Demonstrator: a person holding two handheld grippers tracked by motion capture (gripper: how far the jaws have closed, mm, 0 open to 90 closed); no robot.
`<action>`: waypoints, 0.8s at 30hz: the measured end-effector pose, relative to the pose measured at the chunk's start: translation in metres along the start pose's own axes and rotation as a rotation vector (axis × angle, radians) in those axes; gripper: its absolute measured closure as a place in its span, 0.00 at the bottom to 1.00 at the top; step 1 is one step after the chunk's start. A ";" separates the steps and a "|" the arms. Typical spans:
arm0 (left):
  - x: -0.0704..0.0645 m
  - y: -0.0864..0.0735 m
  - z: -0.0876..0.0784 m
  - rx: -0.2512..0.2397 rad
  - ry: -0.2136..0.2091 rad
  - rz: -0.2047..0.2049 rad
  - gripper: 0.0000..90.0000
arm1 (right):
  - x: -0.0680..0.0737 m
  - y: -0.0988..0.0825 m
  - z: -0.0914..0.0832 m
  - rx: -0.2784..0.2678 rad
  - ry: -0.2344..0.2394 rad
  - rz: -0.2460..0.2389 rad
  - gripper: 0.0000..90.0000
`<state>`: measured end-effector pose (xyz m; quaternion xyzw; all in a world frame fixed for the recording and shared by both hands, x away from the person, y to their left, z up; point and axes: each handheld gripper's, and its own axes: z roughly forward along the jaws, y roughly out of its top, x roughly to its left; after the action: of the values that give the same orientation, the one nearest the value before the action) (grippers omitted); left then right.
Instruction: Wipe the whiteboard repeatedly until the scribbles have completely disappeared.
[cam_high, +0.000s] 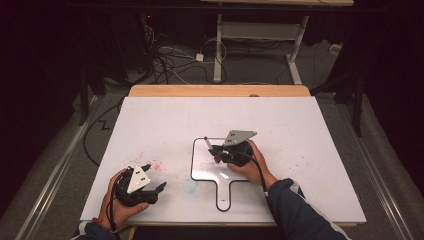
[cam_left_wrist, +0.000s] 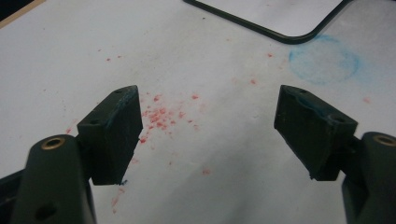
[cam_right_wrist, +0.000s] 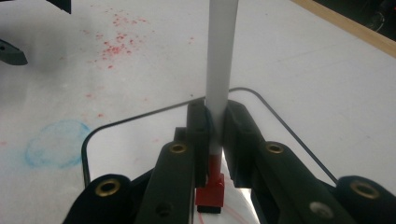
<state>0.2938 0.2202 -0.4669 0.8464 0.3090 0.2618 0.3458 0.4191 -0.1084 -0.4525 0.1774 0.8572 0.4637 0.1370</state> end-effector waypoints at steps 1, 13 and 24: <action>0.000 0.000 0.000 0.001 0.000 0.001 0.25 | -0.001 -0.002 -0.003 -0.001 -0.003 0.003 0.91; -0.002 0.000 -0.001 0.006 0.001 0.007 0.25 | -0.015 -0.020 -0.033 0.020 -0.037 0.016 0.91; -0.003 0.001 0.002 0.020 -0.009 0.000 0.25 | 0.004 -0.007 -0.010 -0.004 0.032 0.018 0.91</action>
<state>0.2930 0.2167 -0.4680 0.8509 0.3102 0.2548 0.3388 0.4109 -0.1175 -0.4531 0.1774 0.8567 0.4694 0.1195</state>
